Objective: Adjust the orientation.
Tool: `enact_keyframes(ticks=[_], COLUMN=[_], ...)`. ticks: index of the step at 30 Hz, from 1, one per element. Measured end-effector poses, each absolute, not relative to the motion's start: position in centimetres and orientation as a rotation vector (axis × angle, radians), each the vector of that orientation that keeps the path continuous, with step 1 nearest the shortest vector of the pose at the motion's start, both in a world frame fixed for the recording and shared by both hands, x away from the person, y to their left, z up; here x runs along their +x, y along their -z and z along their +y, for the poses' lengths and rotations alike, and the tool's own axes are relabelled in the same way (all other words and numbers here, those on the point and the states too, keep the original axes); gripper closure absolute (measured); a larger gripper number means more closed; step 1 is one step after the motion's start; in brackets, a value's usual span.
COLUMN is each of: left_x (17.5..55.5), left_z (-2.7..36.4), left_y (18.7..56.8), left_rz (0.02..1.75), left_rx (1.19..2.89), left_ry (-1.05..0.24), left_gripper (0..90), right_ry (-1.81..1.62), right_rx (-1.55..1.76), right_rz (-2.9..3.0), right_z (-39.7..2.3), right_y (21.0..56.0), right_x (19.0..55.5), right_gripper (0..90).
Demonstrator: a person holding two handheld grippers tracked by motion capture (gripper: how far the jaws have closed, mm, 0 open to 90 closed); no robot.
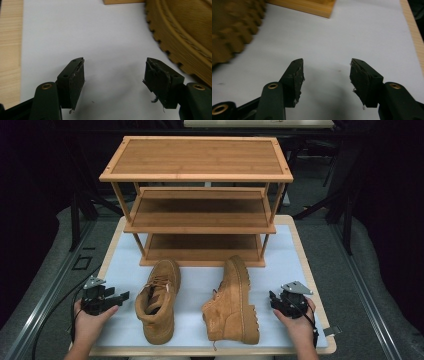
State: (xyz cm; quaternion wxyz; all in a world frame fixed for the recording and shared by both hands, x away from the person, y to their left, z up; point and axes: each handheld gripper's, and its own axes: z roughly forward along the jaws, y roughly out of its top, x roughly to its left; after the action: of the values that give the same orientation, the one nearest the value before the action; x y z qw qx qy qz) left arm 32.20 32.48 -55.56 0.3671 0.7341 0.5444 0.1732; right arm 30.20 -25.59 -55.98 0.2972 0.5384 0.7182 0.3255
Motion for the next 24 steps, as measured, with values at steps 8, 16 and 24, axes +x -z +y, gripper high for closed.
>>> enact_keyframes(ticks=[8, 16, 24], left_x=[31.1, 30.5, 30.4], left_z=[31.7, 31.3, 30.9], left_y=[55.1, 54.6, 54.0], left_rz=[1.376, 1.371, 1.374], left_rx=[1.877, 1.849, 1.846], left_ry=[-0.432, -0.386, -0.318], left_gripper=[34.5, 37.8, 48.5], right_ry=[-0.963, -0.968, -1.002], right_rx=[1.440, 1.509, 1.521], right_rz=[1.901, 1.899, 1.867], right_z=[-25.1, -25.4, -25.4], right_y=[55.6, 55.4, 55.3], right_x=[29.1, 28.8, 28.8], right_gripper=[44.9, 48.2, 49.0])
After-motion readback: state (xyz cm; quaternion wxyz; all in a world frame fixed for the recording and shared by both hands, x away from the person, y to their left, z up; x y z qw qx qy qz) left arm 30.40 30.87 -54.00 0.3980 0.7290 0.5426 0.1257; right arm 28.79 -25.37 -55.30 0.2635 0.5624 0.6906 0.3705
